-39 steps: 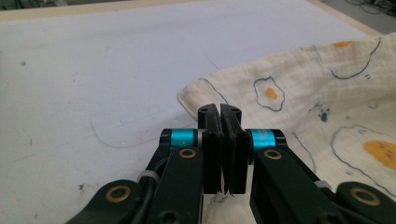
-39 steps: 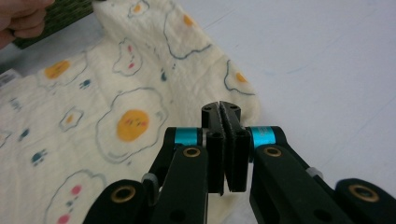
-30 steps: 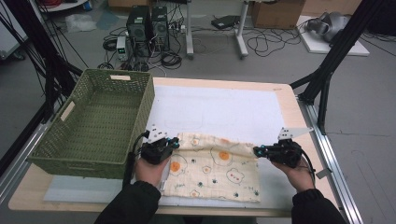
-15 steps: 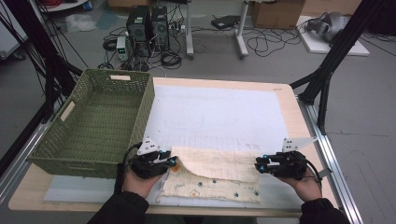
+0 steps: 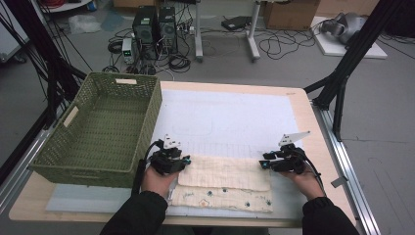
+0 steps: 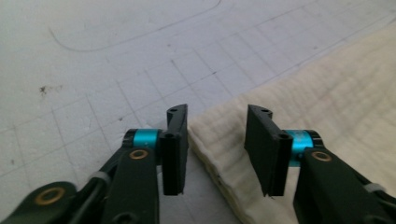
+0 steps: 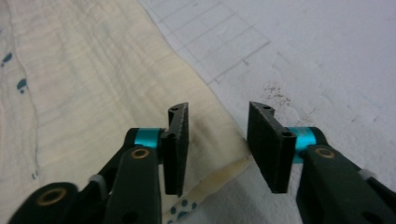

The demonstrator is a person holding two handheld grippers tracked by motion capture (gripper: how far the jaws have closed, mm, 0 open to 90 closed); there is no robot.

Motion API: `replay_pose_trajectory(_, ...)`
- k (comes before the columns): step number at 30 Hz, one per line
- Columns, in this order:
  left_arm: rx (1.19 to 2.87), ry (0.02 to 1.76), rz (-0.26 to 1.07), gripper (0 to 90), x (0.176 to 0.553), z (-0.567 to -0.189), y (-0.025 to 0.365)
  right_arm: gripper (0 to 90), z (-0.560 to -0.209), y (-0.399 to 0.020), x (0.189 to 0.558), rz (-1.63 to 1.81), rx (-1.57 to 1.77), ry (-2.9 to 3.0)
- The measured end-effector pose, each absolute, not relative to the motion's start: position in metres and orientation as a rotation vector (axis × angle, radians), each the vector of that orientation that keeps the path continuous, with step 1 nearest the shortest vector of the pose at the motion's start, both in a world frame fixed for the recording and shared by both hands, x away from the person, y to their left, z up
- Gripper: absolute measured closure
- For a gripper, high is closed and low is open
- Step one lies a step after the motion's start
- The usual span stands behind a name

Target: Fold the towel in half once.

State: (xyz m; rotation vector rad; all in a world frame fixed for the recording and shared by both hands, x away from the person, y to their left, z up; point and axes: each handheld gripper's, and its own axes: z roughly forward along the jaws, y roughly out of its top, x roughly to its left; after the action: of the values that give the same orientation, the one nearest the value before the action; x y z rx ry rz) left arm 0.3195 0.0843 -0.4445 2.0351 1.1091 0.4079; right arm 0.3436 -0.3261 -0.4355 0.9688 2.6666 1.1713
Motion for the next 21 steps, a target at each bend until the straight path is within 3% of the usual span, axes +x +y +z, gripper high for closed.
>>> replay_pose_trajectory(2, 2.025, 1.077, 0.391, 76.9, 0.320, -0.446, 0.085, 68.2, -0.438, -0.325, 0.344, 1.166, 0.948, 2.698)
replay_pose_trajectory(3, 2.030, 1.071, 0.395, 83.5, 0.320, -0.446, 0.084, 77.2, -0.438, -0.324, 0.344, 1.172, 0.933, 2.714)
replay_pose_trajectory(4, 2.029, 1.067, 0.403, 85.2, 0.320, -0.446, 0.083, 83.2, -0.439, -0.323, 0.344, 1.179, 0.906, 2.741)
replay_pose_trajectory(10, 1.964, 1.090, 0.417, 86.2, 0.330, -0.444, 0.079, 86.5, -0.435, -0.323, 0.353, 1.142, 0.892, 2.700)
replay_pose_trajectory(21, 1.844, 1.172, 0.588, 86.0, 0.389, -0.422, 0.067, 86.6, -0.407, -0.334, 0.415, 1.128, 1.042, 2.495)
